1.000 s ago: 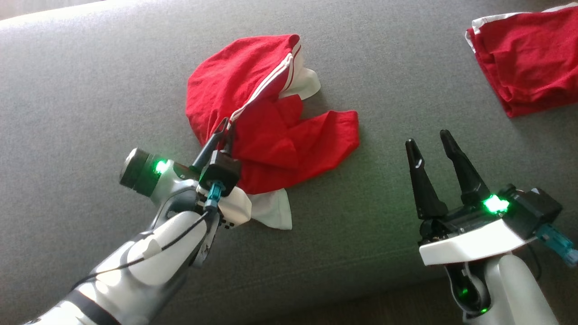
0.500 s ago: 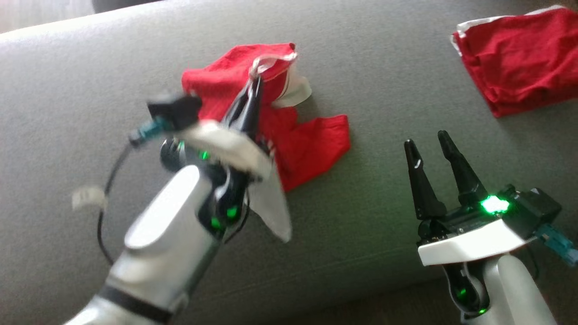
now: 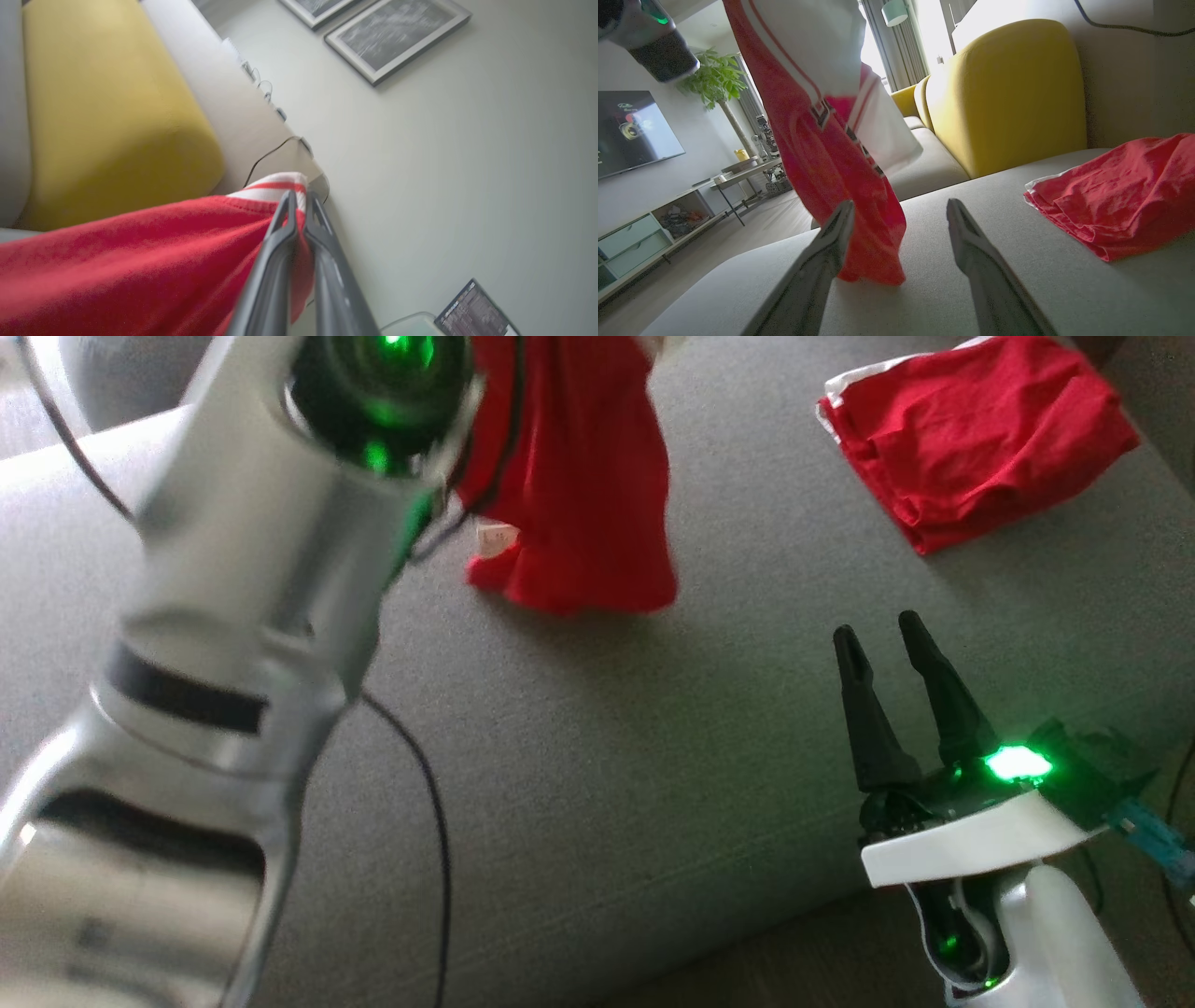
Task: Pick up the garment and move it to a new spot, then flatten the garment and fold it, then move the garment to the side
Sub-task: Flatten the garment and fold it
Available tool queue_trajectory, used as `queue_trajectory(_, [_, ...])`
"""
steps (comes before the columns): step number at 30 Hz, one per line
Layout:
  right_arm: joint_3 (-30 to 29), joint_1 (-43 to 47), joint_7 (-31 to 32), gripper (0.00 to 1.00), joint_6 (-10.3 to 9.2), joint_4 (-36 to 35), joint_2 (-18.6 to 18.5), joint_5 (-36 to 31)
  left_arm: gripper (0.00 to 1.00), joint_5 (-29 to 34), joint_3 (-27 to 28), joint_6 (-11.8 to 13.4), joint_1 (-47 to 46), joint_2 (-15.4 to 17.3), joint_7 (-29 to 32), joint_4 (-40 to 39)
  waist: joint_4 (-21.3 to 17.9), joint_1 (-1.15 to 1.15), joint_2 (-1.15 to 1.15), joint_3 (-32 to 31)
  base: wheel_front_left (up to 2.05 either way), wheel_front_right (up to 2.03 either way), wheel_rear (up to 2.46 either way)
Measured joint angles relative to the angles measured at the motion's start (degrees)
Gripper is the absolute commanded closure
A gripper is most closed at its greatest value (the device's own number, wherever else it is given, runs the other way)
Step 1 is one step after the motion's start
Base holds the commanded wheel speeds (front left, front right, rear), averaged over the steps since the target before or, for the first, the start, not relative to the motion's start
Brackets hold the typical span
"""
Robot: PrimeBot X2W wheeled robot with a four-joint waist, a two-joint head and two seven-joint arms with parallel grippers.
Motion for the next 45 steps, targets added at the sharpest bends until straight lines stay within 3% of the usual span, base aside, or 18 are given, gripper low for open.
queue_trajectory(4, [-0.3,0.2,0.0,0.0,0.0,0.0,0.0,0.1,1.0,-8.4,2.1,1.3,-7.1,-0.4,-7.3,1.0,0.1,-0.01,0.0,-1.5,0.0,0.0,0.0])
queue_trajectory(7, [-0.4,0.8,0.0,0.0,0.0,-0.1,0.0,-0.2,1.0,-10.9,3.8,2.8,-7.9,-0.4,-9.6,3.9,1.1,-0.01,0.0,-2.0,0.0,0.0,0.0])
queue_trajectory(11, [-0.9,1.3,0.0,0.0,0.0,-0.1,0.0,-0.3,1.0,-11.8,6.1,4.2,0.9,0.4,-9.7,8.8,3.0,-0.01,0.0,-2.4,0.0,0.0,0.0])
queue_trajectory(14, [-1.2,1.5,0.0,0.0,0.0,-0.2,0.0,-0.8,1.0,-12.1,7.6,4.2,12.3,4.0,-10.2,11.5,4.6,0.0,0.0,-2.5,0.0,0.0,0.0])
queue_trajectory(20, [-1.5,2.5,0.0,0.0,0.0,-0.4,0.0,-1.9,1.0,-11.8,11.2,1.9,28.8,10.9,-10.2,13.4,7.4,-0.01,0.0,-1.9,0.0,0.0,0.0])
queue_trajectory(26, [-1.1,2.5,0.0,0.0,0.0,0.1,0.0,-3.9,1.0,-10.1,12.4,-1.5,33.1,12.7,-10.6,14.2,10.2,-0.01,0.0,-0.7,0.0,0.0,0.0])
queue_trajectory(27, [-1.0,2.3,0.0,0.0,0.0,0.2,0.0,-4.2,0.72,-10.0,12.5,-1.8,33.1,12.7,-10.6,14.4,10.6,-0.01,0.0,-0.4,0.0,0.0,0.0])
queue_trajectory(28, [-0.9,2.3,0.0,0.0,0.0,0.2,0.0,-4.4,0.52,-9.7,12.5,-2.1,33.1,12.7,-10.6,14.6,11.1,0.0,0.0,-0.1,0.0,0.0,0.0])
queue_trajectory(29, [-0.9,2.2,0.0,0.0,0.0,0.3,0.0,-4.7,0.0,-8.9,12.5,-2.5,33.1,12.9,-10.6,14.9,11.4,0.0,0.0,0.1,0.0,0.0,0.0])
queue_trajectory(30, [-0.8,2.2,0.0,0.0,0.0,0.3,0.0,-4.8,0.0,-7.9,12.6,-2.6,33.1,13.1,-10.6,15.3,11.7,0.0,0.0,0.4,0.0,0.0,0.0])
queue_trajectory(34, [-0.6,2.2,0.0,0.0,0.0,0.3,0.0,-5.2,0.0,2.2,16.9,-4.2,33.4,14.1,-10.6,15.5,12.4,0.0,0.0,1.1,0.0,0.0,0.0])
queue_trajectory(39, [-0.7,2.1,0.0,0.0,0.0,0.3,0.0,-5.2,0.0,27.2,21.3,-6.0,38.8,13.6,-10.6,5.7,12.4,0.0,0.0,2.1,0.0,0.0,0.0])
queue_trajectory(40, [-0.7,2.1,0.0,0.0,0.0,0.3,0.0,-5.2,0.0,27.2,21.3,-6.0,38.8,13.6,-10.6,5.7,12.4,0.0,0.0,2.1,0.0,0.0,0.0])
queue_trajectory(42, [-0.8,2.1,0.0,0.0,0.0,0.3,0.0,-5.2,0.0,38.9,21.2,-6.0,42.4,12.5,-10.6,-0.1,12.5,0.0,0.0,2.4,0.0,0.0,0.0])
queue_trajectory(45, [-1.0,2.1,0.0,0.0,0.0,0.3,0.0,-5.2,0.0,54.8,16.5,-5.9,47.1,11.5,-10.6,-6.3,12.5,0.0,0.0,2.9,0.0,0.0,0.0])
